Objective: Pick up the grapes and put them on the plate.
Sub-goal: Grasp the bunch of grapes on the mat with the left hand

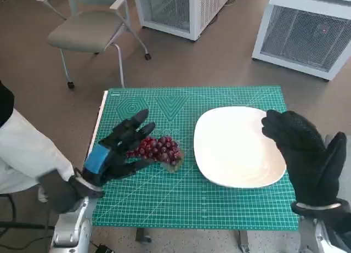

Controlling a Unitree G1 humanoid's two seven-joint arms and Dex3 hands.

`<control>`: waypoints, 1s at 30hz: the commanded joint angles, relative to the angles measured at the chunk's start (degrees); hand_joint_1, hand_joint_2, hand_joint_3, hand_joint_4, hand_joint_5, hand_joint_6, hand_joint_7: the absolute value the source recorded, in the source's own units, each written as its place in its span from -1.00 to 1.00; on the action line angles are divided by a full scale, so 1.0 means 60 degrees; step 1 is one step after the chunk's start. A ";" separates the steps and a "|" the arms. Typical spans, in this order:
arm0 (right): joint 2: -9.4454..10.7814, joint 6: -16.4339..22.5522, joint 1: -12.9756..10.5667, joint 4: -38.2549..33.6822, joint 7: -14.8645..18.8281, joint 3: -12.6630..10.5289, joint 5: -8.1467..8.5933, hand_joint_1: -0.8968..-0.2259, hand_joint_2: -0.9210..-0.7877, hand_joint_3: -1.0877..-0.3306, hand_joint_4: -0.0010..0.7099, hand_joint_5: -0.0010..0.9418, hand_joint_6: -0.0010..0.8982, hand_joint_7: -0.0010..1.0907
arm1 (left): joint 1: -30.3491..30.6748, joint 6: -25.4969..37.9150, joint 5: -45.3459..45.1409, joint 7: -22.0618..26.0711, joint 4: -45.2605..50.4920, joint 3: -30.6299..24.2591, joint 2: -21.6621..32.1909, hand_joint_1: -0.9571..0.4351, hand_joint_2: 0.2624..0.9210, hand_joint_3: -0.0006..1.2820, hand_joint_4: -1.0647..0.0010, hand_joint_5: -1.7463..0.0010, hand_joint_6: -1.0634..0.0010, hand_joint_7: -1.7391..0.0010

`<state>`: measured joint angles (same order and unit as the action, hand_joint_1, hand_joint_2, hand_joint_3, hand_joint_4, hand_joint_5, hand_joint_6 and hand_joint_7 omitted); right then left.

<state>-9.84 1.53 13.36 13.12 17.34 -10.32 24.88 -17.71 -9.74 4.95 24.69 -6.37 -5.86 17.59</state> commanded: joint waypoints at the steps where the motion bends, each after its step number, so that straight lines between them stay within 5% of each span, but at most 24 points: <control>1: 0.0003 -0.0076 -0.0053 -0.0176 0.0038 -0.0034 0.0035 0.60 -1.00 0.26 0.23 0.66 -0.48 0.79 | -0.0527 -0.0525 -0.3334 -0.1142 0.0254 0.0957 0.1212 -0.12 0.86 -0.99 0.58 1.00 0.44 1.00; 17: -0.0012 -0.0059 -0.0019 -0.0207 0.0051 0.0004 -0.0007 0.62 -1.00 0.25 0.22 0.67 -0.48 0.79 | -0.1846 0.4201 -0.7818 -0.0114 0.1698 0.3552 0.0890 0.26 0.48 -1.00 0.84 1.00 0.52 1.00; 30: -0.0035 -0.0016 -0.0054 -0.0206 0.0089 -0.0029 0.0003 0.62 -1.00 0.25 0.22 0.68 -0.48 0.80 | -0.2384 0.5017 -0.8435 0.0139 0.1062 0.4309 0.0695 0.16 0.43 -1.00 0.83 1.00 0.49 0.99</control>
<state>-10.00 1.84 13.80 12.56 17.49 -10.33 24.67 -30.55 19.29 -44.97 25.07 0.97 19.52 21.95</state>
